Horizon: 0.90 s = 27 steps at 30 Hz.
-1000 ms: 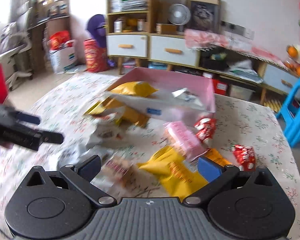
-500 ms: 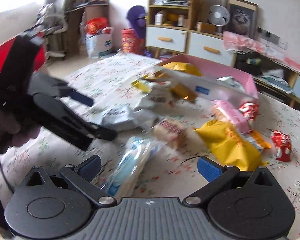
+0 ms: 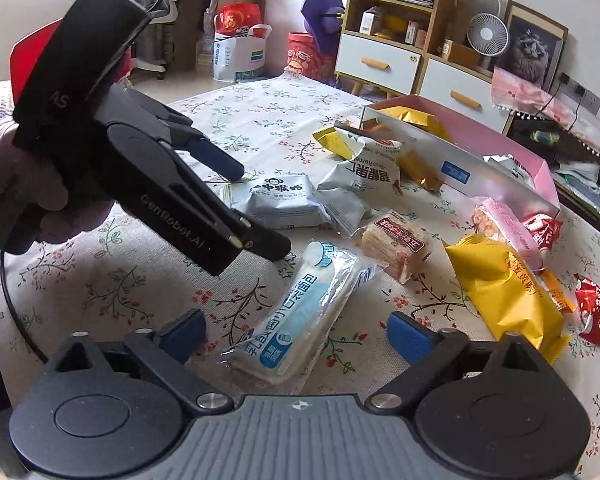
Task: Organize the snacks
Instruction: 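Grasp the white Jiangzhong biscuit pack with the left tool while the right tool grasps the white-blue bar pack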
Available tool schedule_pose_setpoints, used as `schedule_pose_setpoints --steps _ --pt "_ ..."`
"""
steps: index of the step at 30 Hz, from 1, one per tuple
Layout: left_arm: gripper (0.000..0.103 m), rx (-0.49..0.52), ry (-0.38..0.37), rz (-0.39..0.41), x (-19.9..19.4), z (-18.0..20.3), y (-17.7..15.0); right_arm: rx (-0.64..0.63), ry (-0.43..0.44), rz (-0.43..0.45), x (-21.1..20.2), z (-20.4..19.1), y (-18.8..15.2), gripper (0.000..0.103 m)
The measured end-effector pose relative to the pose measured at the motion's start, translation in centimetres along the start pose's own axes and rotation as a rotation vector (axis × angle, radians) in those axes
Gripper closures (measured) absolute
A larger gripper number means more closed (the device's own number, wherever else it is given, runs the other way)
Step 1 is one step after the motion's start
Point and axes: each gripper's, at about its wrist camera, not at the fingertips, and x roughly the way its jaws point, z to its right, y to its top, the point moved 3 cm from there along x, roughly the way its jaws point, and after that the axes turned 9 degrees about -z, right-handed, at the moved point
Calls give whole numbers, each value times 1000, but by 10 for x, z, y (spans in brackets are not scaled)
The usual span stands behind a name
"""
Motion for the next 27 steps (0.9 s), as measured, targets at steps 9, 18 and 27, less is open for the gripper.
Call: schedule_pose_setpoints --steps 9,18,27 --pt "34 18 -6 12 -3 6 2 -31 14 8 -2 -5 5 64" --pt "51 -2 11 17 -9 1 5 -33 6 13 -8 -4 10 89" --pt "78 -76 21 8 -23 -14 15 6 15 40 -17 6 21 96"
